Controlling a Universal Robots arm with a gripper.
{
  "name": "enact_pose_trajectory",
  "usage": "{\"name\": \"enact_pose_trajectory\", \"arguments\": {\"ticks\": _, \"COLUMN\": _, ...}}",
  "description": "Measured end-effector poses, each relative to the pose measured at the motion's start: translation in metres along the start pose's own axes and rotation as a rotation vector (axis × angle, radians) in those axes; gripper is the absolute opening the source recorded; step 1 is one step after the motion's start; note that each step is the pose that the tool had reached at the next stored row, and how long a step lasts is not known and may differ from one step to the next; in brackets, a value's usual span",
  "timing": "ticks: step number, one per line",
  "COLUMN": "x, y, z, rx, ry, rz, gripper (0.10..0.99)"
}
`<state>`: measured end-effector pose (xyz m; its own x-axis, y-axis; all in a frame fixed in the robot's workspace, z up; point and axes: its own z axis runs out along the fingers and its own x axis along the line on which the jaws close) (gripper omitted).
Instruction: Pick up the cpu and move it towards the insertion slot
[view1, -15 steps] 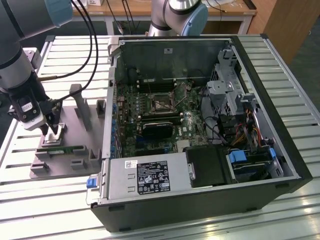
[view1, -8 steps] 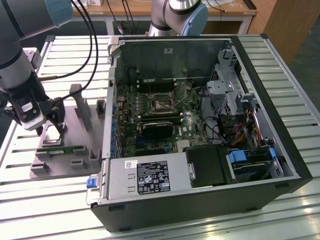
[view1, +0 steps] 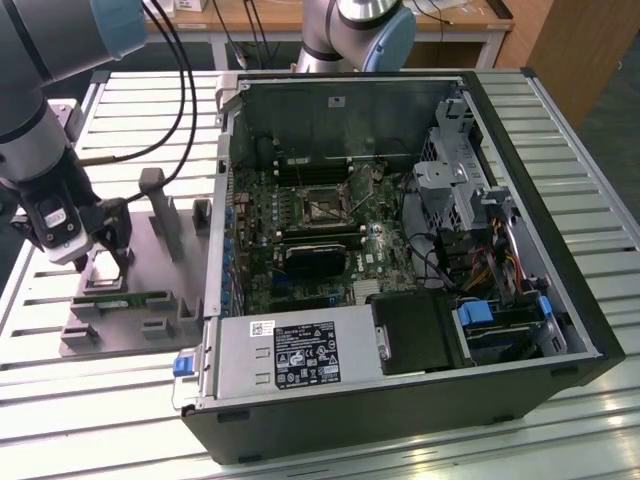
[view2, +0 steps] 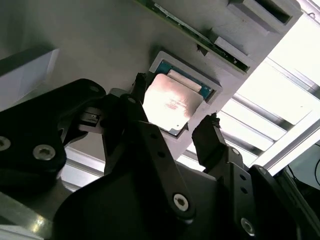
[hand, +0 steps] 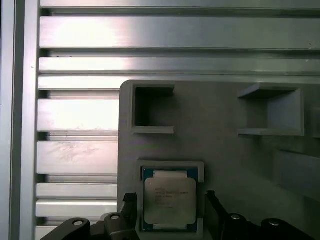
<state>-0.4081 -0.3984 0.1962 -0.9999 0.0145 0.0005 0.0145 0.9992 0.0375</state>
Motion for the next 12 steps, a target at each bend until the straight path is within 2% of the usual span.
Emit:
{"name": "enact_pose_trajectory", "arguments": {"ticks": 9, "x": 0.0000, "y": 0.0018, "z": 0.0103, "rx": 0.000, "ry": -0.0004, "rz": 0.004, "gripper": 0.647}}
{"name": "enact_pose_trajectory", "arguments": {"ticks": 12, "x": 0.0001, "y": 0.0018, "z": 0.0116, "rx": 0.000, "ry": 0.0000, "rz": 0.004, "gripper": 0.647}}
